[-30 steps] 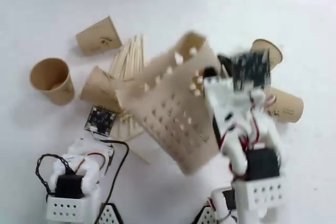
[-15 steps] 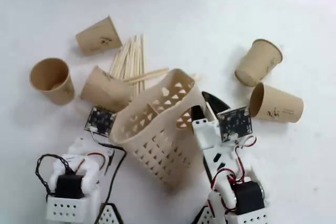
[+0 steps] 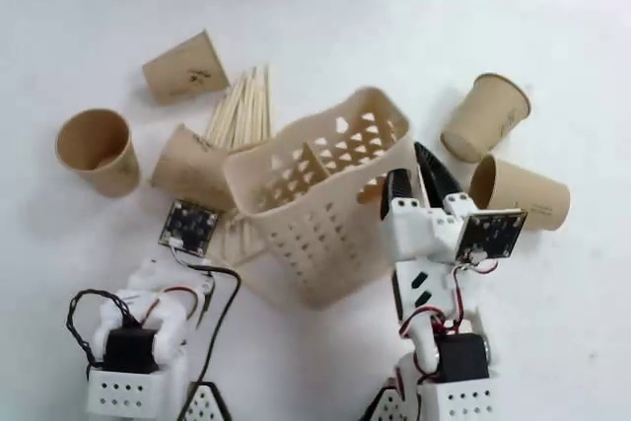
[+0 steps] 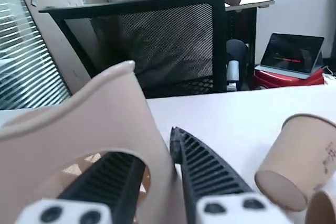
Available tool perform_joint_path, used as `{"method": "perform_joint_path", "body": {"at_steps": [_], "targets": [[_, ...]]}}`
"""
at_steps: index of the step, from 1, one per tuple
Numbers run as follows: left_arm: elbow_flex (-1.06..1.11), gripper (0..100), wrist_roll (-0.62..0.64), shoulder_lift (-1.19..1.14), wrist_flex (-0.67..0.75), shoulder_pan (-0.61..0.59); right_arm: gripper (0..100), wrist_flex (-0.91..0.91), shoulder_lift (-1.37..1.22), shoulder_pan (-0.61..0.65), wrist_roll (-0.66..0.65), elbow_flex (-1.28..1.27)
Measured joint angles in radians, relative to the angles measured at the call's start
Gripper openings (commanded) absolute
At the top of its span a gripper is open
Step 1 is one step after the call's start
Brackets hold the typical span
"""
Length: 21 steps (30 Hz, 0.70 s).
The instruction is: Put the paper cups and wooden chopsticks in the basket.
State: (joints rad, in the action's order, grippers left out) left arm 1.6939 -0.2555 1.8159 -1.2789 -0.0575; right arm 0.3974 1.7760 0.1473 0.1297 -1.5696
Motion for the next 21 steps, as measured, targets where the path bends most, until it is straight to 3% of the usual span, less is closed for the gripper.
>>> {"method": "perform_joint_path", "body": {"at_steps": [5,13,21], "targets": [[0.0,10,0.0,0.0,0.0,0.0,19.8,-0.003,0.002,-0.097,0.084,-0.08],[0.0,10,0.0,0.0,0.0,0.0,21.2,0.091,0.002,-0.196,0.098,-0.11],[0.0,10,0.0,0.0,0.0,0.0,21.1,0.354,0.02,-0.158,-0.147,-0.028]]}}
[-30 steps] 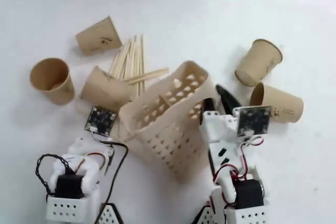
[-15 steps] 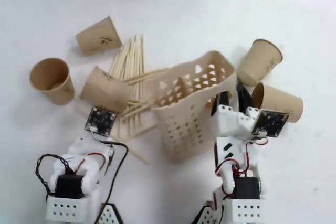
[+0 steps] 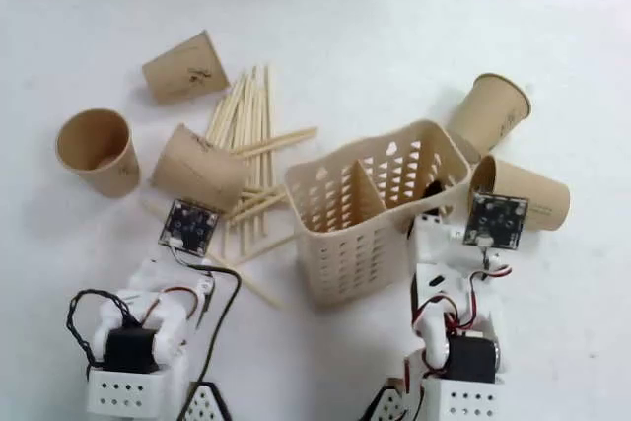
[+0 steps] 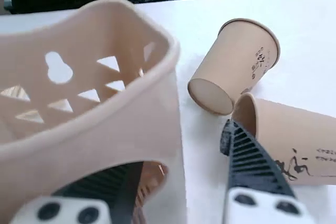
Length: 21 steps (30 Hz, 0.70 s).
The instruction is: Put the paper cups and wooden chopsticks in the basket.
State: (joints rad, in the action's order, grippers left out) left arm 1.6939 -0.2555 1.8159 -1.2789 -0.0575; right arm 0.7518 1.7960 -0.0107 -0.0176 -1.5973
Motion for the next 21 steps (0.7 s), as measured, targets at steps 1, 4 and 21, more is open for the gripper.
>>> {"method": "perform_joint_path", "body": {"at_steps": [1,4,21], "targets": [[0.0,10,0.0,0.0,0.0,0.0,21.1,0.026,0.0,0.002,-0.032,0.011],[0.0,10,0.0,0.0,0.0,0.0,21.1,0.112,0.0,0.008,-0.11,0.038],[0.0,10,0.0,0.0,0.0,0.0,21.1,0.44,-0.015,0.018,-0.358,0.318]]}}
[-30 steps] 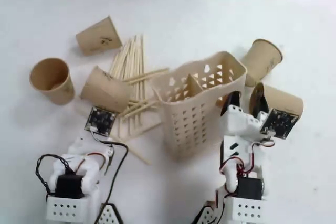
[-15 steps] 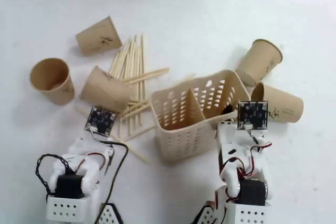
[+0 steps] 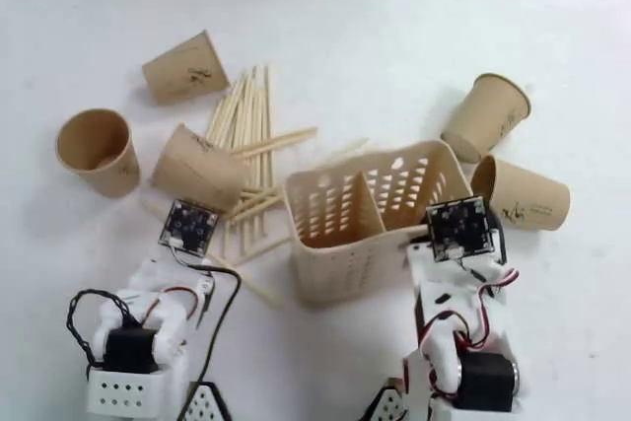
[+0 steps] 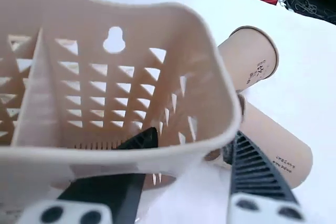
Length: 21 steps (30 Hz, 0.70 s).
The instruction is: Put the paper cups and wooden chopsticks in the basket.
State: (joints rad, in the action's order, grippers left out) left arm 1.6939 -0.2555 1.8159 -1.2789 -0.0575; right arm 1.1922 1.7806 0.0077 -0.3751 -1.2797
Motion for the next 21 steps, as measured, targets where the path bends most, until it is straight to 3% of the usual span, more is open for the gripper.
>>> {"method": "perform_joint_path", "body": {"at_steps": [8,21], "targets": [[0.0,10,0.0,0.0,0.0,0.0,21.1,0.147,0.0,0.008,-0.057,0.169],[0.0,10,0.0,0.0,0.0,0.0,20.7,0.203,0.014,0.0,-0.055,0.324]]}}
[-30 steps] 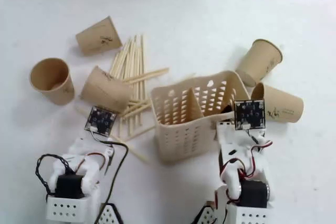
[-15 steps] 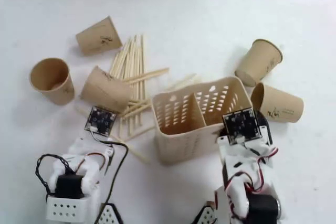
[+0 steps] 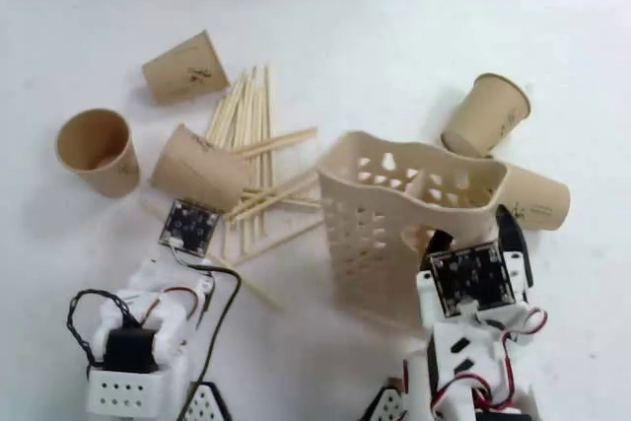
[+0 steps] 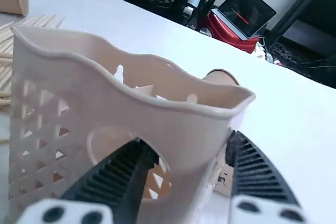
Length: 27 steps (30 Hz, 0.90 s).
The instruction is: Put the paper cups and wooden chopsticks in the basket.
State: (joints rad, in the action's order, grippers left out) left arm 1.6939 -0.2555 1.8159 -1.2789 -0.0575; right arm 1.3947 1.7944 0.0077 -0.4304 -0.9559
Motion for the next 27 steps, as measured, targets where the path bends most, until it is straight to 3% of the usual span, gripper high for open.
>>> {"method": "perform_joint_path", "body": {"at_steps": [2,6,10,20,27], "targets": [[0.0,10,0.0,0.0,0.0,0.0,17.1,-0.002,0.002,0.0,0.0,-0.032],[0.0,10,0.0,0.0,0.0,0.0,0.9,-0.058,0.002,0.0,0.0,-0.084],[0.0,10,0.0,0.0,0.0,0.0,1.6,-0.241,0.003,-0.002,0.0,-0.183],[0.0,10,0.0,0.0,0.0,0.0,1.7,-1.019,0.006,0.051,0.183,-0.651],[0.0,10,0.0,0.0,0.0,0.0,1.8,-1.221,-0.005,0.071,0.351,-0.703]]}}
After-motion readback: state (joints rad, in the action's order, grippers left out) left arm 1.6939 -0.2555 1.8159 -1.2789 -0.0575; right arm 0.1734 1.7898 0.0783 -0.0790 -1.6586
